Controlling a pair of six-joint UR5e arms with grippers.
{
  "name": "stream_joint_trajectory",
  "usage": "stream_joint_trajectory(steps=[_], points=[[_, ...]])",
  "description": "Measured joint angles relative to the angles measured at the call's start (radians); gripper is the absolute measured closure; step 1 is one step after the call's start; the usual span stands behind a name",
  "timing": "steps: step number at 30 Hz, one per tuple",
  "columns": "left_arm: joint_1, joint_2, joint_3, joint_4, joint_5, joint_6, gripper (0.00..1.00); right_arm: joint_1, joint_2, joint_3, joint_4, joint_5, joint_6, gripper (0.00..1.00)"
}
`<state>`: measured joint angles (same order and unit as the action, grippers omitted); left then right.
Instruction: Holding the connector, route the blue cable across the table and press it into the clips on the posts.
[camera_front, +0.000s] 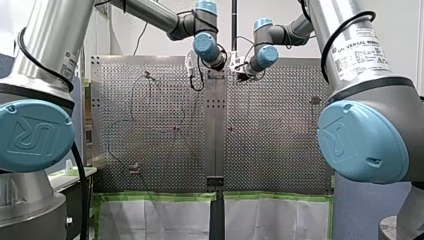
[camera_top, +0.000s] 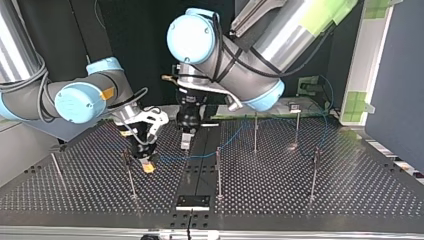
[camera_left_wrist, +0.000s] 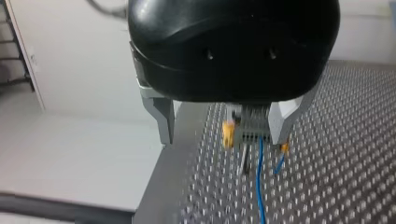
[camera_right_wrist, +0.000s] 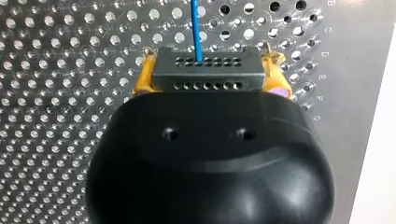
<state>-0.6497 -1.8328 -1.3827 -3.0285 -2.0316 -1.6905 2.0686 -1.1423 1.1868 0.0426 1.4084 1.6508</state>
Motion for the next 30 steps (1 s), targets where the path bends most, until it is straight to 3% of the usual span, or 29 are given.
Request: stream_joint_trajectory(steps=[10,22,30], points=[[0.021,-0.062,0.048,0.002,-0.074,0.004,0.0,0.0,0.0,0.0,0.0,0.0,0.0,1.0],[0.04,-0.11,0.058,0.031,-0.056,0.005,0.0,0.0,0.0,0.0,0.0,-0.001,0.0,1.0],[0.056,-0.166,0.114,0.051,-0.064,0.004,0.0,0.0,0.001,0.0,0.002,-0.001,0.0,1.0]])
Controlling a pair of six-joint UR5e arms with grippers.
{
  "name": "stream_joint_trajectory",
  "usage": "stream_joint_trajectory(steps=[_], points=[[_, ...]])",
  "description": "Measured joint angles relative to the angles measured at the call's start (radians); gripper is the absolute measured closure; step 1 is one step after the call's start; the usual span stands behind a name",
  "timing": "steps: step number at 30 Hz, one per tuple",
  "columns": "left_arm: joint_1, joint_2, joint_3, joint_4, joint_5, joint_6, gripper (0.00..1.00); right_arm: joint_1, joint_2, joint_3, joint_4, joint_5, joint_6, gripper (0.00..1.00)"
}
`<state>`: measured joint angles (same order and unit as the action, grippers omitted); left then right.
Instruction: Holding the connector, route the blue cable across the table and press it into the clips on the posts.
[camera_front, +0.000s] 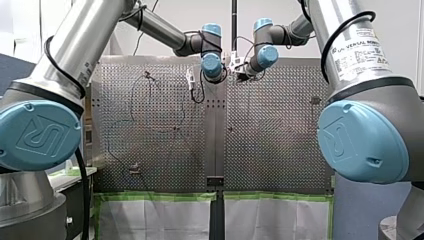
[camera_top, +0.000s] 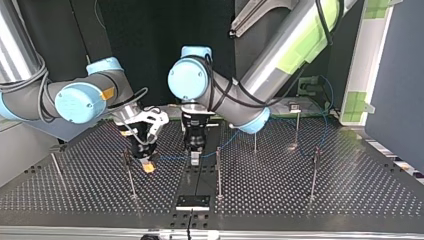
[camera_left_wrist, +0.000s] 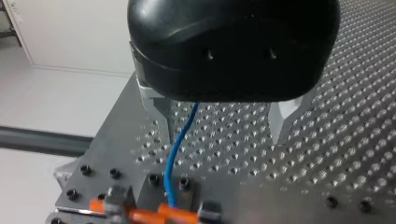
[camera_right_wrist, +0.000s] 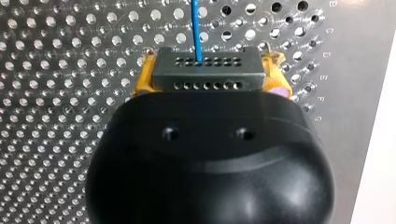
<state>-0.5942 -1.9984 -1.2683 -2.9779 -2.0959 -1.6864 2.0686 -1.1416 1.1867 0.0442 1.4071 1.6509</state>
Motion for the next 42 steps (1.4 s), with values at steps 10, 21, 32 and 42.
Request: stream_joint_trajectory(steps=[10,21,32,42], points=[[0.028,-0.01,0.046,0.002,0.022,0.0,0.0,0.0,0.001,0.0,-0.001,0.001,0.0,1.0],[0.033,-0.081,0.074,0.0,0.034,-0.006,0.0,0.0,0.001,0.0,0.001,-0.001,0.001,1.0],[0.026,-0.087,0.107,-0.016,-0.015,0.001,0.63,0.0,0.001,0.0,0.002,-0.001,0.002,1.0],[0.007,-0.087,0.107,-0.047,-0.087,-0.008,1.0,0.0,0.003,0.003,0.004,0.003,0.014,1.0]])
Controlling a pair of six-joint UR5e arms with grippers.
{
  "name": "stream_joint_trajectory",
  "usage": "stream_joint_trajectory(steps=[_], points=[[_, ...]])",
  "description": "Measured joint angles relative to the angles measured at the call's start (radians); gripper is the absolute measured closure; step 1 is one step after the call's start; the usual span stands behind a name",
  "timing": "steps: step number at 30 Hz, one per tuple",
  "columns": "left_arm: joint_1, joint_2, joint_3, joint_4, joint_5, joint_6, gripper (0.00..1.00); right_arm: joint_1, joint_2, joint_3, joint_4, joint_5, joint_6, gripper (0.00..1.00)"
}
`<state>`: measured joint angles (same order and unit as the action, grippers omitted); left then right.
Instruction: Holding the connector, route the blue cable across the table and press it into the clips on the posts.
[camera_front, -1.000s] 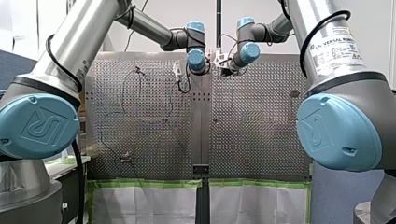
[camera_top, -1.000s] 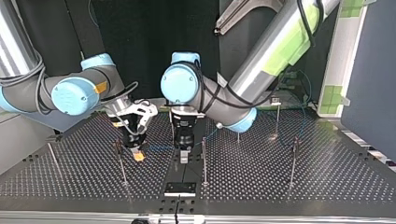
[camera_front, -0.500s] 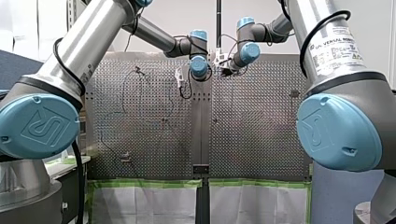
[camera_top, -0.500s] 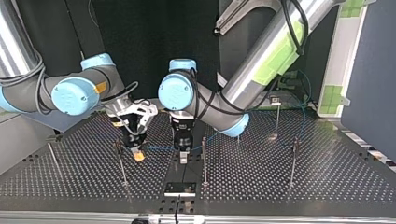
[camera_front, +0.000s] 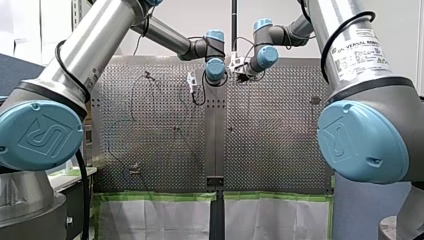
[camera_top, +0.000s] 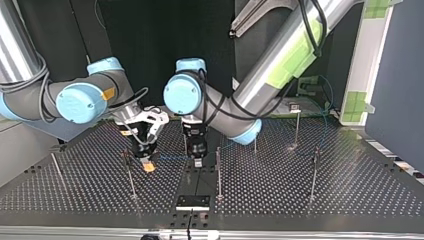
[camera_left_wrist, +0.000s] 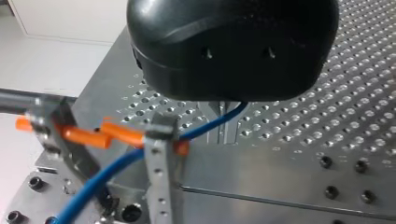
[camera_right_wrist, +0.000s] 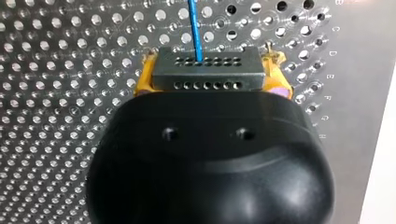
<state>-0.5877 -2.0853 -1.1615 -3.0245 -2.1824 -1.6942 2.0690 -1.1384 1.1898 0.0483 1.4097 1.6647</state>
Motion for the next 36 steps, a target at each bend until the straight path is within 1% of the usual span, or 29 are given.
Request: stream_joint_trajectory(steps=[4,7,11,14,18,22,27,32,36], points=[[-0.01,0.003,-0.014,-0.027,-0.035,-0.009,1.0,0.001,0.0,0.009,0.001,0.003,0.001,1.0],[-0.019,0.008,-0.037,-0.03,-0.061,-0.016,1.0,0.001,0.001,0.021,0.002,0.006,0.001,1.0],[-0.027,0.031,-0.072,-0.007,-0.087,-0.03,1.0,0.0,0.001,0.045,0.0,0.009,0.001,1.0],[-0.033,0.051,-0.096,0.016,-0.09,-0.034,1.0,0.0,0.001,0.07,-0.002,0.012,0.0,1.0],[-0.043,0.062,-0.127,0.046,-0.09,-0.031,1.0,-0.001,0.001,0.106,-0.004,0.015,-0.003,1.0],[-0.054,0.064,-0.159,0.078,-0.082,-0.022,1.0,-0.003,0.001,0.137,-0.004,0.015,-0.008,1.0],[-0.057,0.063,-0.204,0.123,-0.044,-0.019,1.0,-0.005,0.001,0.174,-0.004,0.015,-0.011,1.0],[-0.055,0.061,-0.251,0.17,-0.004,-0.02,1.0,-0.01,0.001,0.194,-0.004,0.014,-0.015,1.0],[-0.051,0.05,-0.284,0.203,0.019,-0.025,1.0,-0.014,0.001,0.22,-0.01,0.014,-0.019,1.0]])
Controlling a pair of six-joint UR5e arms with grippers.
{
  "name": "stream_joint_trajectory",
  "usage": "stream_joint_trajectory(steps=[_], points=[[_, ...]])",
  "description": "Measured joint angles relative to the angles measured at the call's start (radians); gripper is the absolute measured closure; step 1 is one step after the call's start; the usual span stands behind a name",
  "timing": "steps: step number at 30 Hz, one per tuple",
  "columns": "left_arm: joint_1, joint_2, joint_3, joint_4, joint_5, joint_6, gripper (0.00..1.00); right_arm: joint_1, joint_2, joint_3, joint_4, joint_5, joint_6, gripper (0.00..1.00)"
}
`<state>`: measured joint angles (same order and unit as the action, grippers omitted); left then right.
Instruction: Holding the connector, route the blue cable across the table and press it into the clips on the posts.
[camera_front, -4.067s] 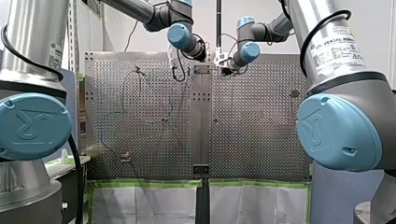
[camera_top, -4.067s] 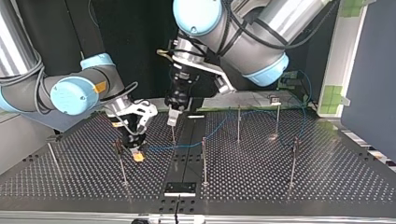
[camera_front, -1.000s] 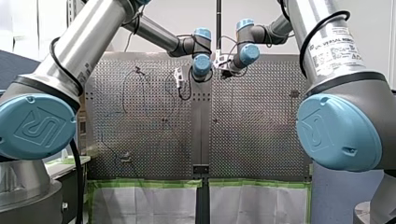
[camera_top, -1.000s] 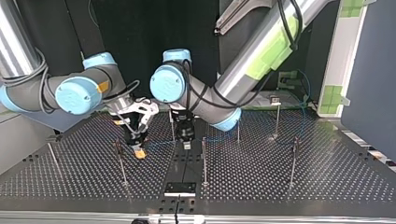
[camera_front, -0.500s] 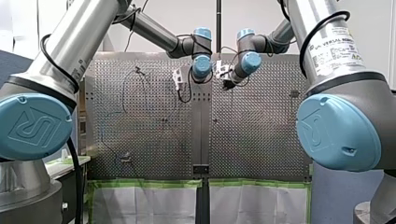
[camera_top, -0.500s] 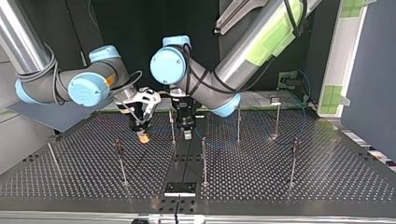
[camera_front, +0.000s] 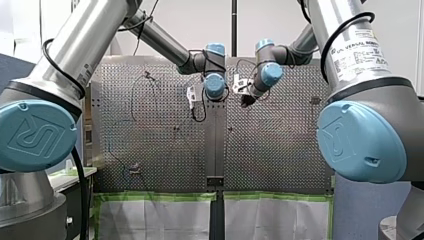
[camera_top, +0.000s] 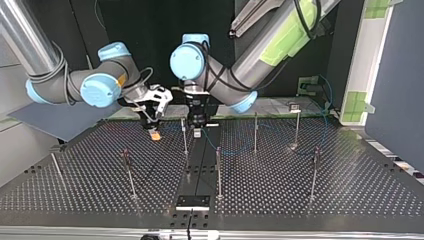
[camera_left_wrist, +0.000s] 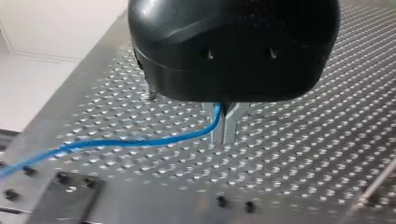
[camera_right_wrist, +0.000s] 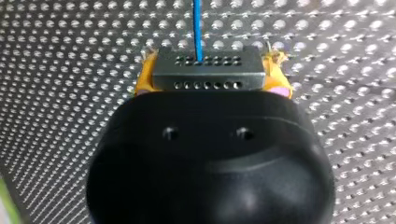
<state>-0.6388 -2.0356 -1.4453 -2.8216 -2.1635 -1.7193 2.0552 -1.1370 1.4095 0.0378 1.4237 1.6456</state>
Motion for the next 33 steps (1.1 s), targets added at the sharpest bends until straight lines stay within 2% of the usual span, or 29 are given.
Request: stream_joint_trajectory(steps=[9,18,23,29,33], points=[[0.002,-0.066,-0.075,0.074,0.046,-0.01,1.0,-0.006,0.001,0.054,-0.007,0.002,-0.002,1.0],[0.003,-0.08,-0.158,0.158,0.068,-0.011,1.0,-0.011,0.003,0.089,-0.012,0.01,-0.003,1.0],[0.002,-0.08,-0.201,0.198,0.088,-0.011,1.0,-0.015,0.006,0.12,-0.04,0.03,-0.004,1.0],[0.0,-0.08,-0.251,0.228,0.125,-0.013,1.0,-0.019,0.007,0.158,-0.063,0.069,-0.007,1.0],[0.004,-0.085,-0.262,0.235,0.15,-0.014,1.0,-0.02,0.008,0.175,-0.093,0.081,-0.004,1.0]])
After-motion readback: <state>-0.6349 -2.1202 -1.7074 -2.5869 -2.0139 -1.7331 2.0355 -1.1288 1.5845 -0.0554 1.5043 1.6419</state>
